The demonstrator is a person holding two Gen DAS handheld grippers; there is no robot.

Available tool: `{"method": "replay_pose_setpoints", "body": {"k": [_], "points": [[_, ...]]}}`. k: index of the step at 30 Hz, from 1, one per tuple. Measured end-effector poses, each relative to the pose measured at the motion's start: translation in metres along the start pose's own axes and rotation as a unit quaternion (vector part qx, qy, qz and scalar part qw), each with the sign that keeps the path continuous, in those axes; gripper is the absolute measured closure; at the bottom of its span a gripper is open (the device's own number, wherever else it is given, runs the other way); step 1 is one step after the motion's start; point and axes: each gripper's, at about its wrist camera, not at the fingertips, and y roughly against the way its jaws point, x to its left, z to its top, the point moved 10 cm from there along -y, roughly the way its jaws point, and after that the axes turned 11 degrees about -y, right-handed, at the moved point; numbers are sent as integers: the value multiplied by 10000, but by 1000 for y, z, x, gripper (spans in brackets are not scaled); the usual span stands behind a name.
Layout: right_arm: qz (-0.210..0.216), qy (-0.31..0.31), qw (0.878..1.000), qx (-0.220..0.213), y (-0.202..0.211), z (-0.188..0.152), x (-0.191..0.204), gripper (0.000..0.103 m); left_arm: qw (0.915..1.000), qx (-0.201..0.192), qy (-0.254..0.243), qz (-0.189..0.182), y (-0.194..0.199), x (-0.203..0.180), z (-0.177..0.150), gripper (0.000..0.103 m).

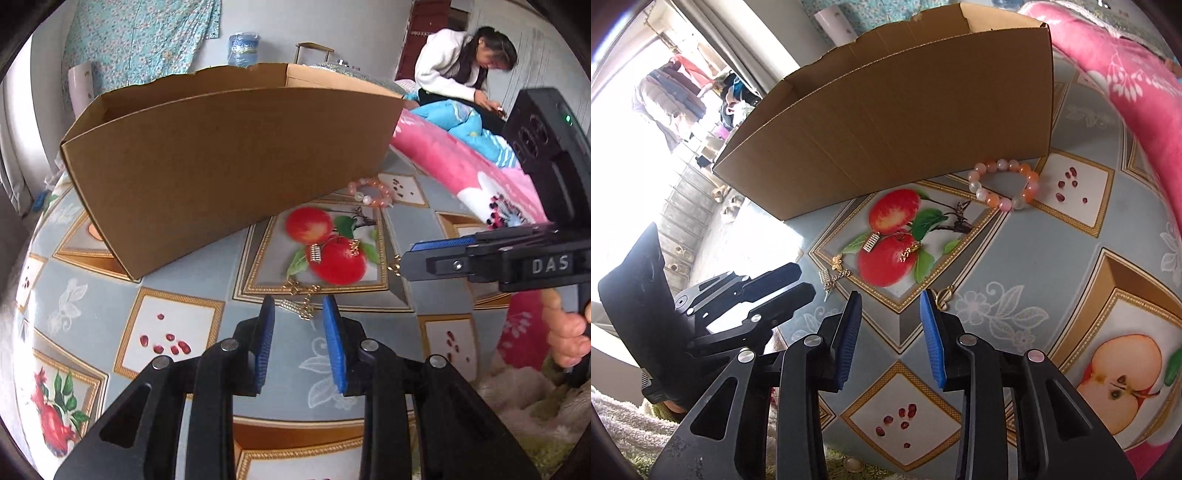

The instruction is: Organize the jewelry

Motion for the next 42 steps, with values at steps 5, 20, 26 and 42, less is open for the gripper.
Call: {"method": "replay_pose_setpoints", "body": {"k": [5,20,26,42], "points": [[-3,32,10000,33,-5,5,2,72,9998,146,-129,9,-15,1,-3,77],[-5,43,10000,44,-1,7,0,72,9961,132,-809,326,-21,-8,-1,82],[-56,76,10000,15,0,7,0,72,9963,105,-784,335,-20,-9,-1,85],[-362,635,9973,44,-36,19,31,79,9968,53,-635,475,-10,-8,-12,86]]}}
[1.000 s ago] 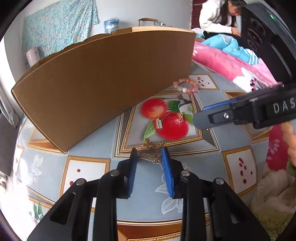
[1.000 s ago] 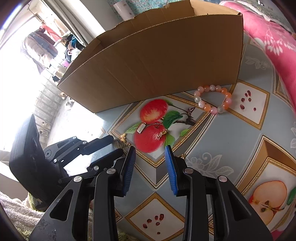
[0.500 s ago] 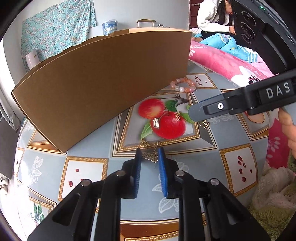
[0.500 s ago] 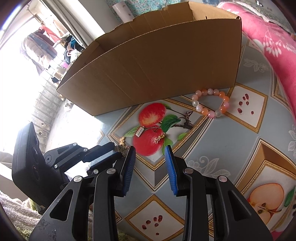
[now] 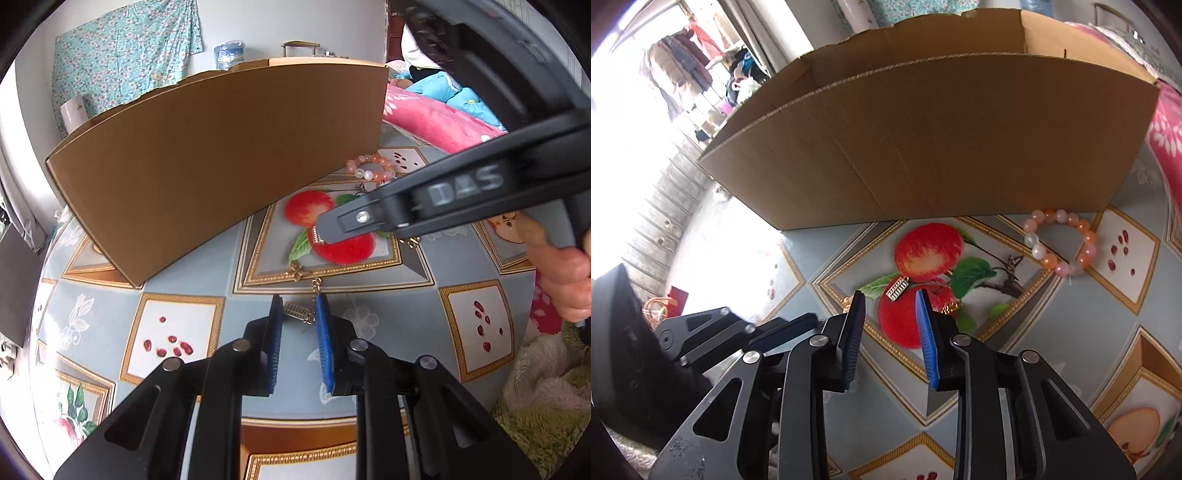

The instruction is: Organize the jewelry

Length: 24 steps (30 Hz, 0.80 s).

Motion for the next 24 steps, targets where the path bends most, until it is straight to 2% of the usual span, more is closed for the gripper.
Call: {"method": "replay_pose_setpoints", "body": {"k": [8,14,16,19,24], "points": [[-395,289,9988,-75,-17,6,9,86,9999,30,90,53,3,4,-2,86],[-879,980,9910,-252,-24,5,25,86,9999,43,93,64,1,4,1,86],[-1010,1158,9877,-302,-25,4,27,91,9999,36,72,70,0,4,1,86],[-986,1151,9881,-275,-25,3,27,99,9999,28,78,73,1,4,1,86],[-946,1197,9878,-304,-20,2,19,100,9999,21,74,73,1,4,1,86]]}}
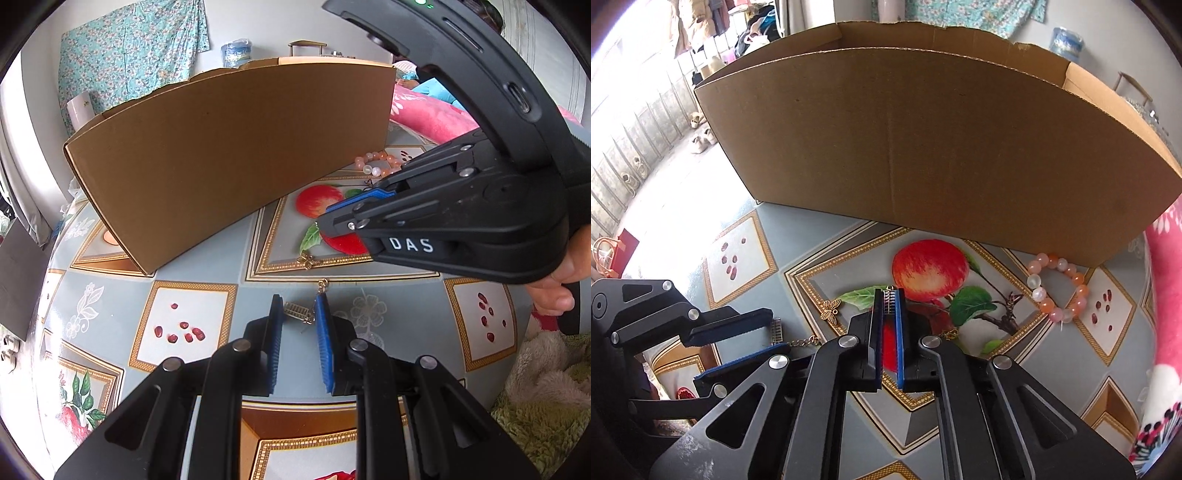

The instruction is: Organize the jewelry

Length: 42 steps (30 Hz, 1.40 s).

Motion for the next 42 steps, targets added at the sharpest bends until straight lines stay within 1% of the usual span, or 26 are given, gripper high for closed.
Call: {"method": "replay_pose_setpoints", "body": {"k": [2,3,4,9,16,22,27,30,34,37,42], "points": [[42,-41,10000,-13,0,-1,-3,101,10000,-4,-13,5,0,0,0,86],[63,-66,10000,-13,6,-6,-14,101,10000,-6,-31,14,0,0,0,86],[90,-94,9999,-19,11,-6,-17,101,10000,-9,-46,22,0,-1,0,86],[206,-191,9996,-68,18,-1,-31,101,10000,-15,-73,39,1,-1,0,86],[359,-306,9987,-170,38,4,-37,101,9999,-24,-51,110,5,1,0,86],[426,-317,9980,-354,63,4,-37,101,9997,-180,50,182,18,6,5,86],[498,-346,9964,-590,87,5,-37,101,9985,-436,-12,322,37,9,19,86],[604,-383,9942,-803,103,9,-40,101,9966,-638,-152,489,50,11,30,86],[806,-400,9896,-1124,127,20,-38,101,9936,-928,-244,600,69,16,48,86],[973,-424,9844,-1401,148,33,-40,101,9900,-1225,-276,647,87,23,69,86],[1159,-426,9734,-1931,181,67,-51,101,9834,-1652,-316,685,107,39,113,86]]}}
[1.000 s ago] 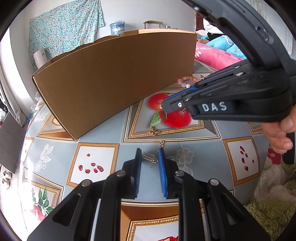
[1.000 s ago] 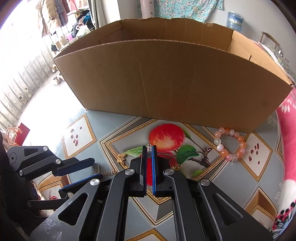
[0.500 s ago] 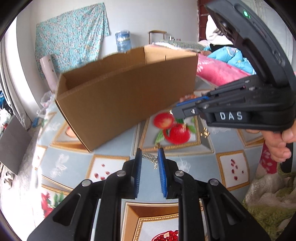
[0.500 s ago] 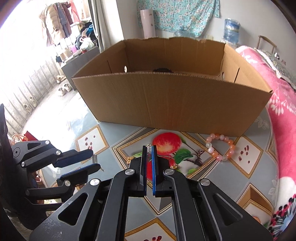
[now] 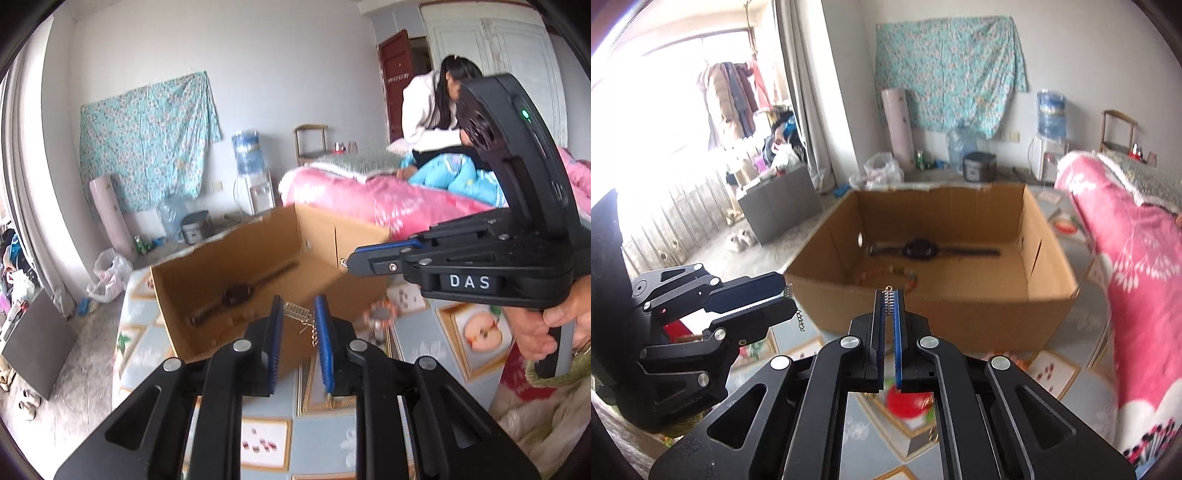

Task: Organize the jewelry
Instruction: 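Lift the gold chain with both tools and carry it over the box, then open both tools to drop the gold chain into the box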

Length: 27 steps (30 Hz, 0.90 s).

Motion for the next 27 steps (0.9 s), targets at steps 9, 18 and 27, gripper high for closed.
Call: {"method": "replay_pose_setpoints", "body": {"k": [9,18,27], "points": [[530,-386,9975,277,-45,63,-28,101,9970,384,391,-538,-69,41,44,86],[352,-788,9869,1365,-118,65,-66,101,9608,1980,1286,-1452,-181,62,14,86],[56,-733,9839,1629,-134,70,-82,96,9266,2922,1847,-1483,-231,78,-5,85]]}}
